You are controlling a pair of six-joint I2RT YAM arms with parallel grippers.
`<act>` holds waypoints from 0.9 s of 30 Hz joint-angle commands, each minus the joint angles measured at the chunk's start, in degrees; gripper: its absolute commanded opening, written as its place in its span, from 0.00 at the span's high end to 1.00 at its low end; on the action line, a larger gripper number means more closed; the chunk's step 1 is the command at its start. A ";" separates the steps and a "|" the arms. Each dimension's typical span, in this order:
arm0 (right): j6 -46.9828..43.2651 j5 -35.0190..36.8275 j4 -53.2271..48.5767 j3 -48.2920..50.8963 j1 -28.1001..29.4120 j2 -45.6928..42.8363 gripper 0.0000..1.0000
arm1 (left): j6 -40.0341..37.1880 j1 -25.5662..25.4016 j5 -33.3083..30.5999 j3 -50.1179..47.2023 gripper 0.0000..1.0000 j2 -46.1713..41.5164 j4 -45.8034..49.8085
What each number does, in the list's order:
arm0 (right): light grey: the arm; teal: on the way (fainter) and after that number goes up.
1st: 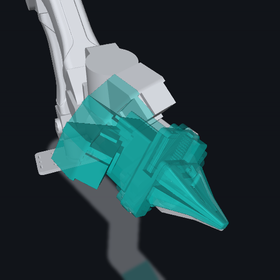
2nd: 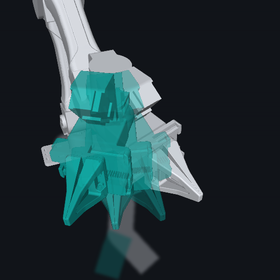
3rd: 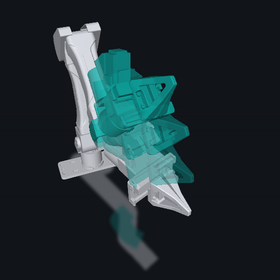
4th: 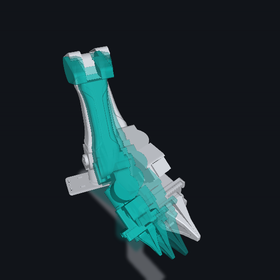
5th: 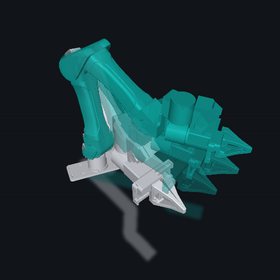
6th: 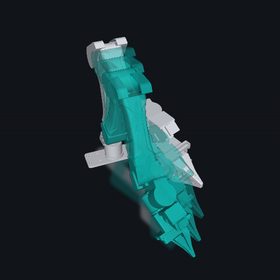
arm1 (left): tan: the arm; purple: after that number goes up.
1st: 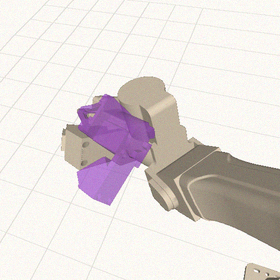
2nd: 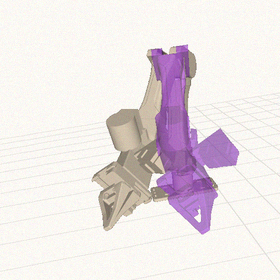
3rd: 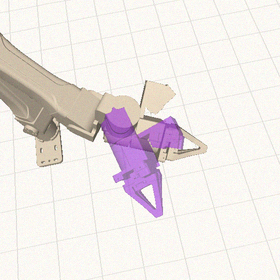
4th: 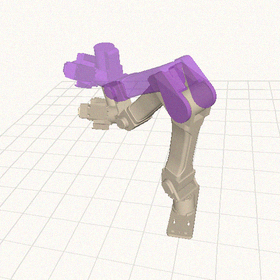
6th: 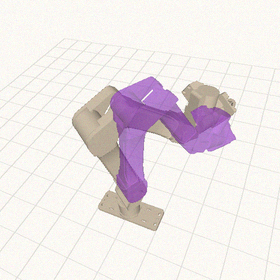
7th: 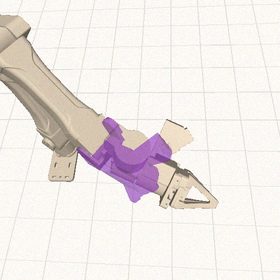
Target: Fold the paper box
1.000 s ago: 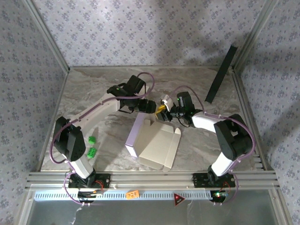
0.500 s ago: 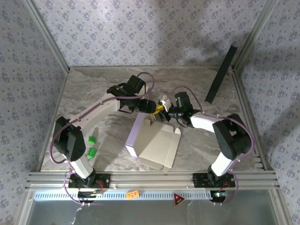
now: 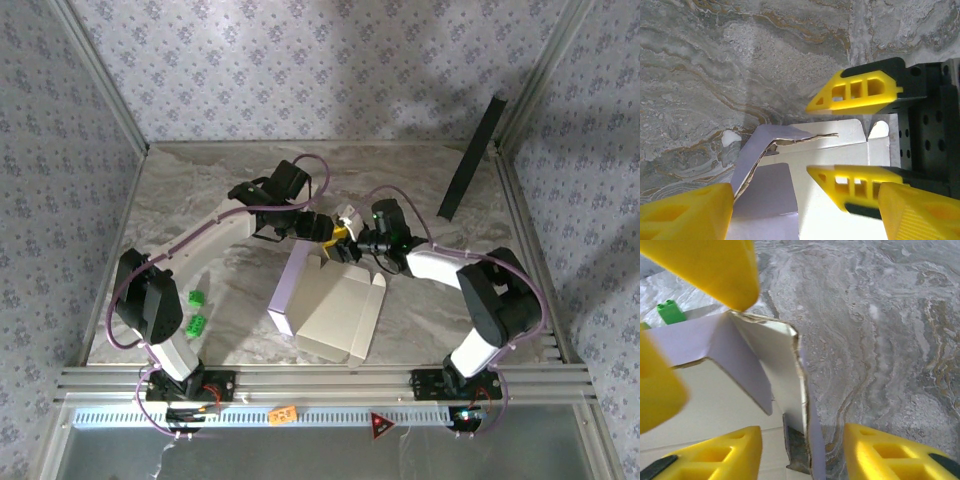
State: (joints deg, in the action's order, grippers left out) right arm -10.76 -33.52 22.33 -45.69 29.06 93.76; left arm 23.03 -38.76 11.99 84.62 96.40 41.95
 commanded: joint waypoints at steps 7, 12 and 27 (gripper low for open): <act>2.03 2.40 2.99 -2.96 0.44 2.88 0.90 | 0.00 -0.35 0.42 2.45 0.24 -1.86 2.31; 1.37 2.76 3.02 -1.79 0.56 1.94 0.95 | -1.25 -0.35 -4.60 3.74 0.23 -3.14 5.53; 0.70 2.99 2.90 -1.29 0.60 1.27 0.96 | -3.98 0.46 -7.98 0.22 0.29 -1.28 8.07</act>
State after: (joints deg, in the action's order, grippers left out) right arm -9.47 -30.76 24.29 -47.13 29.41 96.14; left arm 19.92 -38.68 3.38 86.00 95.37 49.50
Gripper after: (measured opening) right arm 0.052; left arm 0.711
